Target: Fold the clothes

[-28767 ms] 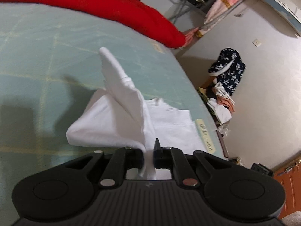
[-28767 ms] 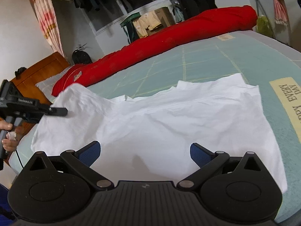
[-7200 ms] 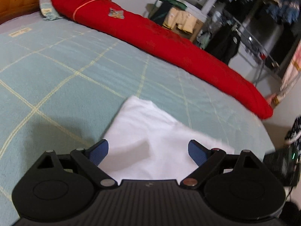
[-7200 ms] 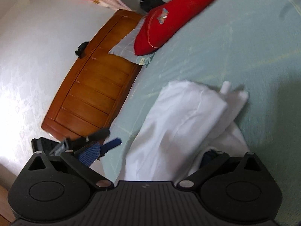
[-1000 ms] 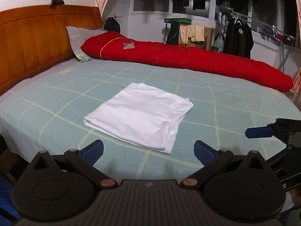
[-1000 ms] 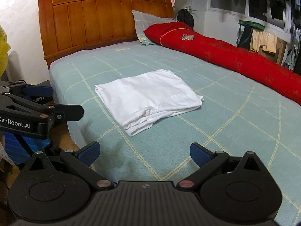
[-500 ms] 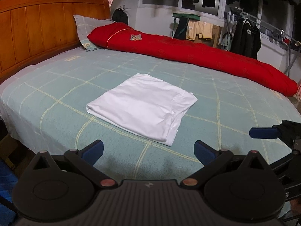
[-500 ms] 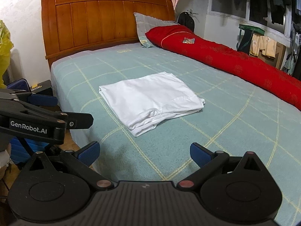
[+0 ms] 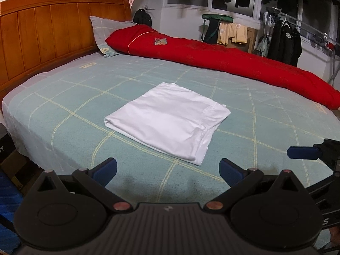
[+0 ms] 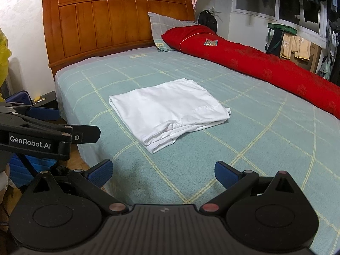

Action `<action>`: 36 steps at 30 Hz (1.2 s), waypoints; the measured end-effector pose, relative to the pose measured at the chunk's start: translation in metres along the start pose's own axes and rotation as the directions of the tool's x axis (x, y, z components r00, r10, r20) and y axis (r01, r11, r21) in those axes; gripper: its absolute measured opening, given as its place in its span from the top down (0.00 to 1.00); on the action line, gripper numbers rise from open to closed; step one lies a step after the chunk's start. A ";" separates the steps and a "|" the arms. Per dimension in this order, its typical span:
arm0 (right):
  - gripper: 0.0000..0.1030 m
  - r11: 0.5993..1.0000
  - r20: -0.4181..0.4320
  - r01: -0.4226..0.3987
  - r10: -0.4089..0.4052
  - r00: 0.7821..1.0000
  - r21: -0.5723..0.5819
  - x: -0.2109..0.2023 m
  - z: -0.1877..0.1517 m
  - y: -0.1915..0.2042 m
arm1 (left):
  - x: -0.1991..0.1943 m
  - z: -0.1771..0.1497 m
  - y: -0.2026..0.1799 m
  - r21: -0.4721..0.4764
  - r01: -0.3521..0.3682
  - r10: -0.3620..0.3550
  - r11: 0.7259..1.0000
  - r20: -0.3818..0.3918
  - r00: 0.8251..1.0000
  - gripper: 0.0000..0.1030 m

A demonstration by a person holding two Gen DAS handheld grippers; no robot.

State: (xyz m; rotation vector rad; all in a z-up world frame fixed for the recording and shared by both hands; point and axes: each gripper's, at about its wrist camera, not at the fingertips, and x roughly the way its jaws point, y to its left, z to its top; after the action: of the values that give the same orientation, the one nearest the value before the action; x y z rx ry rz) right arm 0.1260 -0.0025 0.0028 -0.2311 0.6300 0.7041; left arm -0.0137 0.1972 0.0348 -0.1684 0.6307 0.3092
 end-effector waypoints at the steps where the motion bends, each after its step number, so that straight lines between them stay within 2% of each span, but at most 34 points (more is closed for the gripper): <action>1: 0.00 1.000 0.000 0.000 0.000 1.000 0.001 0.000 0.000 0.000 | 0.000 0.000 0.000 0.001 -0.002 0.002 1.000 0.000 1.000 0.01; 17: 0.00 1.000 -0.003 0.004 -0.004 1.000 0.004 0.001 0.000 -0.002 | 0.001 0.001 -0.003 0.001 0.024 -0.024 1.000 -0.008 1.000 0.01; 36: 0.00 1.000 -0.005 0.005 -0.005 1.000 0.012 0.002 -0.001 -0.005 | 0.004 0.000 -0.006 0.014 0.011 -0.011 1.000 -0.022 1.000 0.01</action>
State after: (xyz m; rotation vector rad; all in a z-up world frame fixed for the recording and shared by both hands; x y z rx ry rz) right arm 0.1302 -0.0056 0.0003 -0.2237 0.6382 0.6948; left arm -0.0084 0.1930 0.0329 -0.1623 0.6538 0.2929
